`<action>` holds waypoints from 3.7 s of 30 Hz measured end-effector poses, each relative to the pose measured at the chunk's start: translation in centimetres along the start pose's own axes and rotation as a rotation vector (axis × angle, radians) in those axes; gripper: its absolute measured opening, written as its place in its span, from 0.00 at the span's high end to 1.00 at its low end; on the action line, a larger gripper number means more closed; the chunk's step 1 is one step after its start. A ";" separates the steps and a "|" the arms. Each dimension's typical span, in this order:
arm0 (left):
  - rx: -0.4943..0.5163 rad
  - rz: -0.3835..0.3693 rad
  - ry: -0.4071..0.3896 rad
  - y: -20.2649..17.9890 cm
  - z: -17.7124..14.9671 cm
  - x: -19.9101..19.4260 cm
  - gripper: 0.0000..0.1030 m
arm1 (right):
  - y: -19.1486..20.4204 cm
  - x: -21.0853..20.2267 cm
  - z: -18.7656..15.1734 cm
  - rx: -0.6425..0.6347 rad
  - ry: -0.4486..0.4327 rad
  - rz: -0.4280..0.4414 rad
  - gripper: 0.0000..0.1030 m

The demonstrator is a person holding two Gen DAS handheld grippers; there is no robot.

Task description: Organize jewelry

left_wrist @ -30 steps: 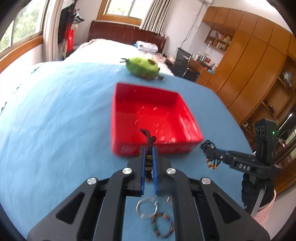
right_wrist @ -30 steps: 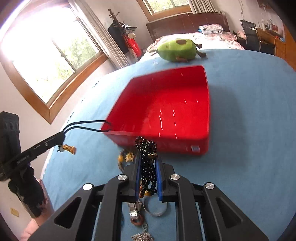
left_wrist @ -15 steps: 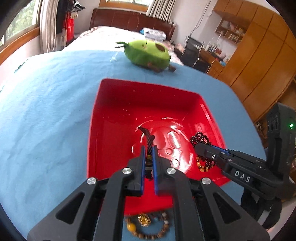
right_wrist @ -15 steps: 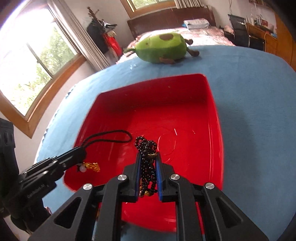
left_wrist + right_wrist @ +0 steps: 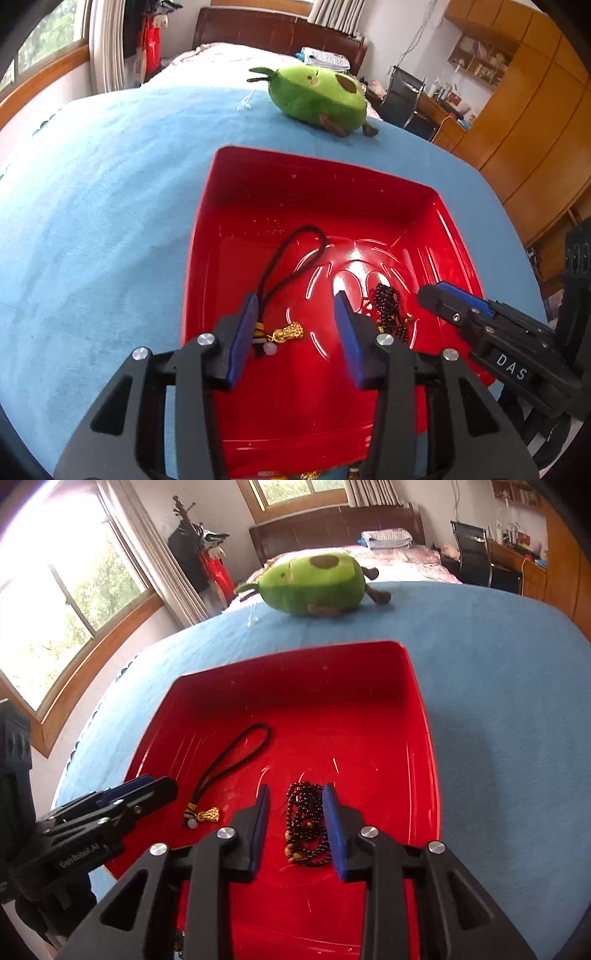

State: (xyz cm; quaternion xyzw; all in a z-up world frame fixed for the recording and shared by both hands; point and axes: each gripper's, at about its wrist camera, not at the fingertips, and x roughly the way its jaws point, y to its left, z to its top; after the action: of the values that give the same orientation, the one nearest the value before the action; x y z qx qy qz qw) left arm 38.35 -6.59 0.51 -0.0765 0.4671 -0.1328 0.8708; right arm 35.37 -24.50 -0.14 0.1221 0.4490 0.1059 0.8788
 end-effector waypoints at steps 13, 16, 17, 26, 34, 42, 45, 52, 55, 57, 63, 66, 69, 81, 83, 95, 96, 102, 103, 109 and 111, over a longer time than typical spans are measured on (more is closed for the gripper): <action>0.020 -0.001 -0.040 -0.7 -0.8 -4.1 0.60 | 0.6 -1.7 -0.6 0.005 0.003 0.038 0.71; 0.025 -0.002 -0.043 -1.0 -1.1 -5.3 0.60 | 0.9 -2.4 -0.7 0.001 0.000 0.052 0.71; 0.030 -0.001 -0.047 -1.2 -1.2 -5.7 0.60 | 1.1 -2.6 -0.8 -0.001 -0.001 0.054 0.71; 0.047 0.059 -0.019 -0.9 -4.6 -9.2 0.60 | 1.8 -5.8 -2.3 -0.010 -0.001 0.087 0.71; 0.101 0.083 0.073 0.4 -10.5 -10.9 0.57 | 2.1 -8.9 -7.5 -0.058 0.041 0.080 0.71; 0.095 0.044 0.160 0.9 -16.4 -10.5 0.38 | 1.3 -9.4 -13.7 -0.033 0.136 0.116 0.70; 0.097 0.040 0.185 0.3 -17.8 -9.9 0.33 | 1.1 -9.2 -15.1 -0.015 0.150 0.130 0.67; 0.086 0.059 0.203 -0.3 -19.4 -8.4 0.25 | 0.7 -8.5 -16.8 0.001 0.154 0.110 0.58; 0.087 0.064 0.208 -0.6 -19.7 -8.1 0.25 | 0.3 -8.5 -17.0 0.005 0.151 0.111 0.58; 0.097 0.060 0.217 -0.8 -19.7 -7.9 0.25 | 0.1 -8.4 -17.1 0.008 0.152 0.111 0.58; 0.108 0.085 0.244 -1.2 -19.5 -6.3 0.27 | 0.3 -8.3 -17.2 0.000 0.149 0.115 0.58; 0.127 0.086 0.249 -1.6 -19.6 -6.0 0.28 | 0.5 -8.2 -17.2 -0.007 0.151 0.115 0.58; 0.136 0.104 0.247 -1.8 -19.6 -5.9 0.42 | 0.5 -8.0 -17.3 -0.006 0.157 0.113 0.57; 0.121 0.049 0.226 -1.5 -19.3 -6.3 0.56 | 0.5 -7.6 -17.7 -0.006 0.161 0.090 0.57; 0.108 0.060 0.206 -0.9 -19.0 -6.8 0.56 | 0.6 -7.4 -17.8 -0.012 0.164 0.080 0.57; 0.088 0.067 0.154 0.6 -18.8 -8.9 0.56 | 2.5 -6.2 -18.8 -0.098 0.191 0.027 0.44; 0.089 0.066 0.154 0.6 -19.0 -9.1 0.56 | 2.8 -6.1 -18.8 -0.110 0.189 0.021 0.43; 0.086 0.064 0.154 0.8 -19.1 -9.2 0.56 | 2.9 -6.1 -18.7 -0.121 0.187 0.023 0.42; 0.085 0.063 0.154 0.8 -19.0 -9.1 0.56 | 3.0 -6.0 -18.7 -0.127 0.186 0.020 0.42; 0.085 0.062 0.152 0.7 -19.0 -9.2 0.56 | 3.3 -5.5 -18.5 -0.165 0.159 0.015 0.42; 0.083 0.059 0.156 0.7 -19.1 -9.1 0.56 | 3.2 -5.5 -18.4 -0.170 0.154 -0.003 0.52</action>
State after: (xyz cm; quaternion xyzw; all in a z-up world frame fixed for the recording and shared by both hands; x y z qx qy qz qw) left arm 17.76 -3.30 -2.96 -0.0162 0.5295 -0.1319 0.8378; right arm 16.93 -20.88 -5.37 0.0380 0.5047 0.1516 0.8490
